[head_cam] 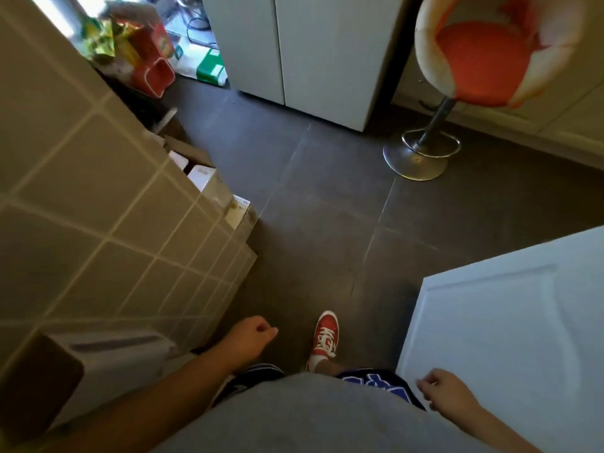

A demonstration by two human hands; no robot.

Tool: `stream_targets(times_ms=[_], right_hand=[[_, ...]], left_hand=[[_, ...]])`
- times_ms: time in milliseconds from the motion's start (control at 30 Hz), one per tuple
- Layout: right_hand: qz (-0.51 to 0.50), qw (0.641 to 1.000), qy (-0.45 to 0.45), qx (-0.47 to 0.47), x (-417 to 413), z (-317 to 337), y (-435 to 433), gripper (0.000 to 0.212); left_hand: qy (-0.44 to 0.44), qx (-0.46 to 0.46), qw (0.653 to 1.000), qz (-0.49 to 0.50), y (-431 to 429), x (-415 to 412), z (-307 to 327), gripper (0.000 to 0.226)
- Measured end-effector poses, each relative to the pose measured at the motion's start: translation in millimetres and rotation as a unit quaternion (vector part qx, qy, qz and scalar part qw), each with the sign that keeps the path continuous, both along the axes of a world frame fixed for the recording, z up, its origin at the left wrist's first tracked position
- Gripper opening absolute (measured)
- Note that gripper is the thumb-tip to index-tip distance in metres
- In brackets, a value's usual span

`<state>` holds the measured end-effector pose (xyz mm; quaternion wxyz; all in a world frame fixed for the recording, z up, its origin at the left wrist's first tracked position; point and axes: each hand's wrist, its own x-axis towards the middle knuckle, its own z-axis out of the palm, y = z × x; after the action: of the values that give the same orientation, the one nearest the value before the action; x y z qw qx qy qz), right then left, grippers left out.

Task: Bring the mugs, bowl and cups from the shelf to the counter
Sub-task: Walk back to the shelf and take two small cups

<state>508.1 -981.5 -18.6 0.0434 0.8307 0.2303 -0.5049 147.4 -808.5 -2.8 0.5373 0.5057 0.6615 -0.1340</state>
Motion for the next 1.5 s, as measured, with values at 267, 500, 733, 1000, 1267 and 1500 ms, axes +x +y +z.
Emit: stream_targets(times_ms=[267, 500, 733, 1000, 1267, 1500], right_hand=[[0.072, 0.994, 0.034, 0.070, 35.4, 8.3, 197.7, 0.021], [0.121, 0.985, 0.066, 0.104, 42.5, -0.6, 361.2, 0.016], [0.081, 0.991, 0.021, 0.106, 80.7, 10.6, 456.3, 0.017], [0.025, 0.998, -0.024, 0.058, 149.2, 14.8, 515.5, 0.020], [0.042, 0.998, -0.033, 0.019, 213.4, -3.4, 641.2, 0.026], [0.197, 0.980, -0.002, 0.039, 209.4, 11.6, 829.9, 0.024]], left_hand=[[0.054, -0.009, 0.997, 0.056, 73.9, -4.6, 6.5, 0.013], [0.068, -0.037, 0.994, 0.076, 165.0, -6.3, -14.9, 0.013], [0.064, -0.032, 0.995, 0.066, 307.5, 34.9, -13.1, 0.020], [0.036, 0.032, 0.998, 0.028, 466.6, 110.1, -0.2, 0.025], [0.042, 0.080, 0.996, 0.010, 595.4, 175.5, -5.5, 0.019], [0.072, 0.040, 0.987, 0.135, 636.5, 155.8, 3.7, 0.027]])
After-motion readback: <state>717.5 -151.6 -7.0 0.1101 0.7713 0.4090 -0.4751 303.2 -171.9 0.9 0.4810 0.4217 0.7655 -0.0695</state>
